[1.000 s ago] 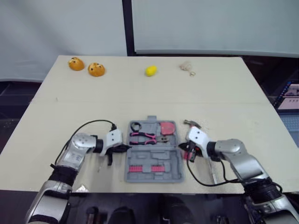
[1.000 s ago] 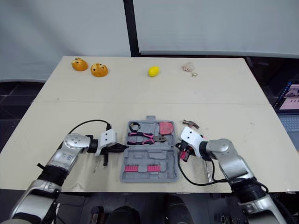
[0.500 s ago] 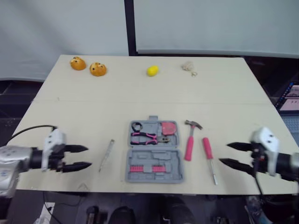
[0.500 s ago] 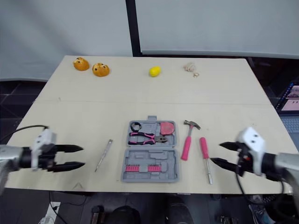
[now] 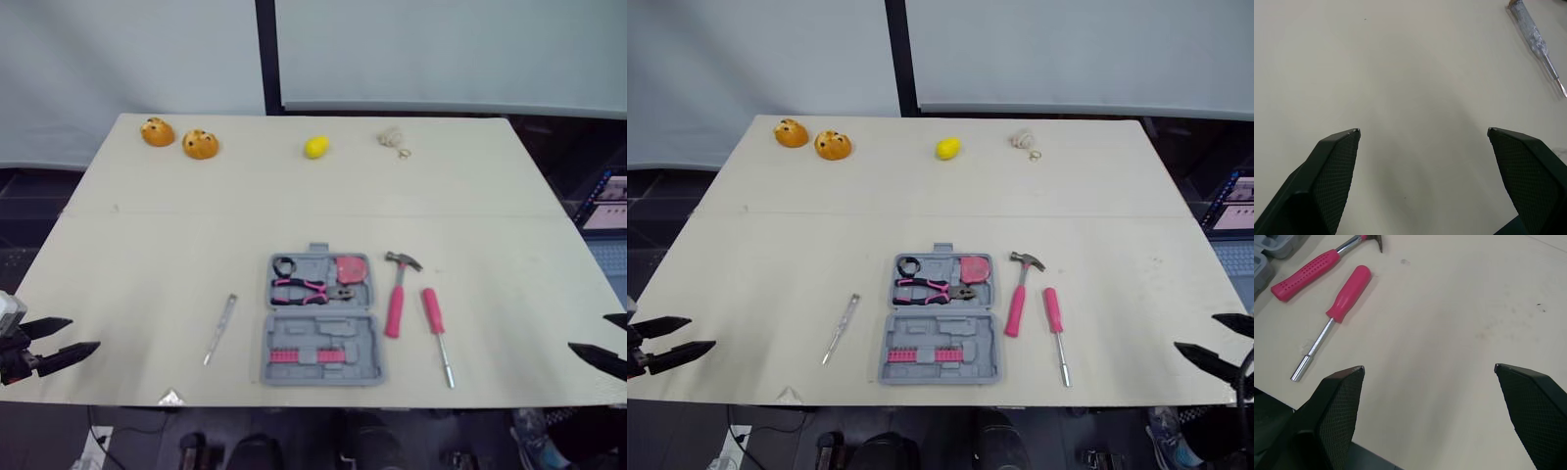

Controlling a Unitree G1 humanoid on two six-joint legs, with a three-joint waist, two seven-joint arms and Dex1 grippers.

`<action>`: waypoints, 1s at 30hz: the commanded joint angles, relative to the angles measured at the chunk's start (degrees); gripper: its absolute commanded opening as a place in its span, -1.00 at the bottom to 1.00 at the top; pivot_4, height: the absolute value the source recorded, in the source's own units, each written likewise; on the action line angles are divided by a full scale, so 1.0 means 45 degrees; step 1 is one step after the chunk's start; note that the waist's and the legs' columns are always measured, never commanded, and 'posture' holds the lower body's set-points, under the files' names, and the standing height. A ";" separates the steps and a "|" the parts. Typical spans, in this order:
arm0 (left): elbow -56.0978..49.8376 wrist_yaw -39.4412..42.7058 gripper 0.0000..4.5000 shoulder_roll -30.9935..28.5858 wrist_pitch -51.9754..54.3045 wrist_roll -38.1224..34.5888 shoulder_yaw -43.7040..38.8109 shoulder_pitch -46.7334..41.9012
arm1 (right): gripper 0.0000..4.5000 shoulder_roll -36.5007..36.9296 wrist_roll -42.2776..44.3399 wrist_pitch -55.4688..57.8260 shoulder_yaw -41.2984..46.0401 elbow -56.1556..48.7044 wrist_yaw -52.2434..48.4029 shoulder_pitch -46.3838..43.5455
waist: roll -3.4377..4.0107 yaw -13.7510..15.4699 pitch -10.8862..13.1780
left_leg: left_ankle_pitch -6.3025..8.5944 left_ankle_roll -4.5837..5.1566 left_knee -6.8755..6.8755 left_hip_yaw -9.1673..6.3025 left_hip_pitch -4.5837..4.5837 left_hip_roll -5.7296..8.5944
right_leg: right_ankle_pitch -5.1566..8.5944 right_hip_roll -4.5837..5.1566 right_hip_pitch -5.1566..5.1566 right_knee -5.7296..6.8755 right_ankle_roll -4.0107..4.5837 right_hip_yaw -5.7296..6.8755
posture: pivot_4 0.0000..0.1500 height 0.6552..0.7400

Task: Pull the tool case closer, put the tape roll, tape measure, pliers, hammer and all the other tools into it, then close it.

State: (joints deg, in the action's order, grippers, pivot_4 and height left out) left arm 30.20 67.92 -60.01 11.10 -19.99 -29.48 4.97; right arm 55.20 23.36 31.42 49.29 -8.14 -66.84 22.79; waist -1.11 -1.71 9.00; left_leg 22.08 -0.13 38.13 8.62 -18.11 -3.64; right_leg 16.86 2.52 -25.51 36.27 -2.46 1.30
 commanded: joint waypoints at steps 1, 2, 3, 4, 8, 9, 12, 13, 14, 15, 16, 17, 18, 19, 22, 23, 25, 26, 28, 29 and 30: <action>-0.0301 -0.0324 0.99 -0.0074 -0.0238 0.0055 -0.0220 -0.0008 | 0.99 0.0155 0.0246 -0.0505 0.0164 0.0216 -0.0238 -0.0248 | 0.0000 0.0002 -0.0001 | 0.0001 0.0001 -0.0003 -0.0001 0.0002 -0.0001 | 0.0000 0.0000 0.0001 0.0001 0.0000 0.0001 | 1.00 0.93; -0.0492 -0.0425 0.99 0.0026 -0.0225 0.0068 -0.0140 0.0008 | 0.99 0.0128 0.0293 -0.0623 0.0074 0.0302 -0.0263 -0.0339 | 0.0003 0.0003 0.0000 | 0.0001 0.0001 -0.0007 -0.0003 0.0004 -0.0001 | 0.0000 0.0000 0.0002 0.0001 0.0000 0.0001 | 1.00 0.93; -0.0831 -0.0492 0.99 0.0177 -0.0058 -0.0028 -0.0069 0.0048 | 0.99 0.0052 0.0336 -0.0728 -0.0065 0.0383 -0.0223 -0.0482 | 0.0006 0.0003 0.0000 | 0.0001 0.0000 -0.0009 -0.0003 0.0006 -0.0001 | -0.0001 0.0000 0.0002 0.0003 0.0000 0.0000 | 1.00 0.93; -0.1284 -0.0622 0.99 0.0370 0.0388 -0.0265 -0.0082 0.0104 | 0.99 -0.0064 0.0400 -0.0808 -0.0233 0.0344 -0.0188 -0.0589 | 0.0006 0.0004 0.0001 | 0.0000 -0.0001 -0.0010 -0.0003 0.0008 -0.0001 | -0.0001 0.0001 0.0003 0.0005 0.0001 0.0000 | 1.00 0.93; -0.4278 -0.1381 0.99 0.1205 0.1902 -0.0885 -0.0066 0.0776 | 0.99 -0.0696 0.1033 -0.0556 -0.0831 -0.0771 0.0168 -0.0824 | 0.0006 0.0001 0.0001 | -0.0009 -0.0017 -0.0011 -0.0004 0.0007 -0.0003 | -0.0001 0.0001 0.0004 0.0013 0.0000 0.0000 | 1.00 0.93; -0.5682 -0.1976 0.99 0.1556 0.2534 -0.1060 0.0025 0.0997 | 0.99 -0.1007 0.1413 -0.0270 -0.1037 -0.1514 0.0357 -0.0846 | 0.0007 0.0004 0.0001 | -0.0010 -0.0023 -0.0012 -0.0004 0.0002 -0.0006 | -0.0001 0.0001 0.0003 0.0012 0.0000 -0.0003 | 1.00 0.93; -0.8649 -0.3991 0.99 0.2473 0.4310 -0.1027 0.0383 0.1241 | 0.99 -0.1634 0.2253 0.0374 -0.1532 -0.3305 0.0885 -0.0793 | 0.0008 0.0023 0.0002 | -0.0017 -0.0037 -0.0013 -0.0006 0.0001 -0.0004 | -0.0003 0.0003 0.0007 0.0026 -0.0003 -0.0012 | 1.00 0.93; -0.9673 -0.4875 0.99 0.2981 0.5194 -0.1200 0.0556 0.1210 | 0.99 -0.1782 0.2494 0.0535 -0.1807 -0.4041 0.1082 -0.0756 | 0.0008 0.0024 0.0002 | -0.0019 -0.0039 -0.0005 -0.0006 0.0001 0.0000 | -0.0005 0.0003 0.0009 0.0032 -0.0007 -0.0016 | 1.00 0.93; -1.0546 -0.5527 0.99 0.3375 0.5895 -0.1367 0.0719 0.1208 | 0.99 -0.1886 0.2698 0.0669 -0.2023 -0.4613 0.1270 -0.0749 | 0.0012 0.0028 0.0002 | -0.0020 -0.0040 -0.0006 -0.0005 0.0003 0.0001 | -0.0007 0.0003 0.0013 0.0035 -0.0010 -0.0020 | 1.00 0.93; -1.1372 -0.6089 0.99 0.3743 0.6571 -0.1533 0.0952 0.1223 | 0.99 -0.1974 0.2957 0.0860 -0.2269 -0.5156 0.1544 -0.0865 | 0.0012 0.0027 0.0002 | -0.0020 -0.0040 -0.0005 -0.0005 0.0002 0.0007 | -0.0008 0.0003 0.0027 0.0044 -0.0012 -0.0028 | 1.00 0.93; -1.1993 -0.6528 0.99 0.4008 0.7134 -0.1639 0.1136 0.1220 | 0.99 -0.2021 0.3177 0.1025 -0.2454 -0.5556 0.1779 -0.0986 | 0.0008 0.0016 0.0001 | -0.0021 -0.0039 -0.0005 -0.0004 0.0002 0.0008 | -0.0008 0.0003 0.0031 0.0045 -0.0012 -0.0031 | 1.00 0.93; -1.2624 -0.7023 0.99 0.4281 0.7743 -0.1662 0.1450 0.1200 | 0.99 -0.2066 0.3439 0.1197 -0.2749 -0.5997 0.2053 -0.1162 | 0.0003 0.0013 -0.0001 | -0.0022 -0.0039 -0.0005 -0.0003 0.0001 0.0010 | -0.0008 0.0001 0.0042 0.0053 -0.0012 -0.0038 | 1.00 0.93; -1.3089 -0.7396 0.99 0.4477 0.8248 -0.1704 0.1693 0.1180 | 0.99 -0.2080 0.3642 0.1337 -0.3014 -0.6368 0.2270 -0.1296 | -0.0001 0.0001 -0.0003 | -0.0029 -0.0051 -0.0004 -0.0004 0.0002 0.0012 | -0.0008 -0.0001 0.0046 0.0054 -0.0012 -0.0039 | 1.00 0.93; -1.3429 -0.7777 0.99 0.4625 0.8749 -0.1684 0.1919 0.1140 | 0.99 -0.2082 0.3772 0.1409 -0.3292 -0.6685 0.2410 -0.1374 | -0.0003 -0.0005 -0.0002 | -0.0041 -0.0071 -0.0003 -0.0003 0.0005 0.0013 | -0.0008 -0.0005 0.0050 0.0059 -0.0012 -0.0044 | 1.00 0.93; -1.3940 -0.9008 0.99 0.5255 0.9997 -0.1548 0.2505 0.0789 | 0.99 -0.1944 0.3982 0.1550 -0.4576 -0.7689 0.2706 -0.1689 | -0.0005 0.0013 -0.0003 | -0.0056 -0.0092 -0.0004 -0.0006 0.0009 0.0014 | -0.0007 -0.0022 0.0053 0.0060 -0.0009 -0.0049 | 1.00 0.93; -1.3933 -0.9216 0.99 0.5349 1.0065 -0.1432 0.2659 0.0663 | 0.99 -0.1922 0.4115 0.1697 -0.4998 -0.7892 0.2949 -0.1988 | -0.0006 0.0021 -0.0002 | -0.0061 -0.0092 -0.0004 -0.0007 0.0009 0.0014 | -0.0007 -0.0025 0.0052 0.0060 -0.0009 -0.0049 | 1.00 0.93; -1.3792 -0.9594 0.99 0.5590 1.0219 -0.1349 0.2711 0.0430 | 0.99 -0.1903 0.4271 0.1938 -0.5653 -0.8126 0.3391 -0.2528 | -0.0012 0.0024 -0.0002 | -0.0067 -0.0089 0.0008 -0.0012 0.0013 0.0015 | -0.0007 -0.0028 0.0046 0.0061 -0.0009 -0.0049 | 1.00 0.93; -1.3705 -0.9749 0.99 0.5704 1.0339 -0.1368 0.2703 0.0334 | 0.99 -0.1892 0.4326 0.2035 -0.5914 -0.8209 0.3567 -0.2750 | -0.0014 0.0027 -0.0003 | -0.0069 -0.0085 0.0016 -0.0014 0.0015 0.0015 | -0.0007 -0.0027 0.0037 0.0062 -0.0010 -0.0048 | 1.00 0.93; -1.3478 -0.9737 0.99 0.5644 1.0158 -0.1204 0.3013 0.0297 | 0.99 -0.1876 0.4313 0.2106 -0.6397 -0.8294 0.3773 -0.3072 | -0.0022 0.0033 -0.0006 | -0.0070 -0.0082 0.0019 -0.0015 0.0018 0.0016 | -0.0008 -0.0026 0.0036 0.0061 -0.0010 -0.0048 | 1.00 0.93; -1.3306 -0.9712 0.99 0.5559 0.9975 -0.1045 0.3211 0.0286 | 0.99 -0.1861 0.4300 0.2104 -0.6620 -0.8316 0.3836 -0.3191 | -0.0022 0.0035 -0.0006 | -0.0072 -0.0080 0.0018 -0.0019 0.0019 0.0017 | -0.0008 -0.0026 0.0033 0.0058 -0.0009 -0.0045 | 1.00 0.93; -1.3055 -0.9766 0.99 0.5549 0.9806 -0.0868 0.3368 0.0227 | 0.99 -0.1841 0.4242 0.2059 -0.6867 -0.8313 0.3885 -0.3313 | -0.0021 0.0038 -0.0006 | -0.0073 -0.0079 0.0017 -0.0021 0.0023 0.0017 | -0.0006 -0.0027 0.0033 0.0055 -0.0007 -0.0044 | 1.00 0.93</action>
State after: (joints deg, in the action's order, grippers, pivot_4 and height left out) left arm -29.57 24.46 -34.65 56.62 -25.25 -15.12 6.34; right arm 46.32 41.91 40.90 19.08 -43.76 -50.16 8.47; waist -1.20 -1.54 8.97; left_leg 21.75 -0.47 38.21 8.53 -18.01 -3.55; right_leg 16.84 2.40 -25.36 36.51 -2.48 1.11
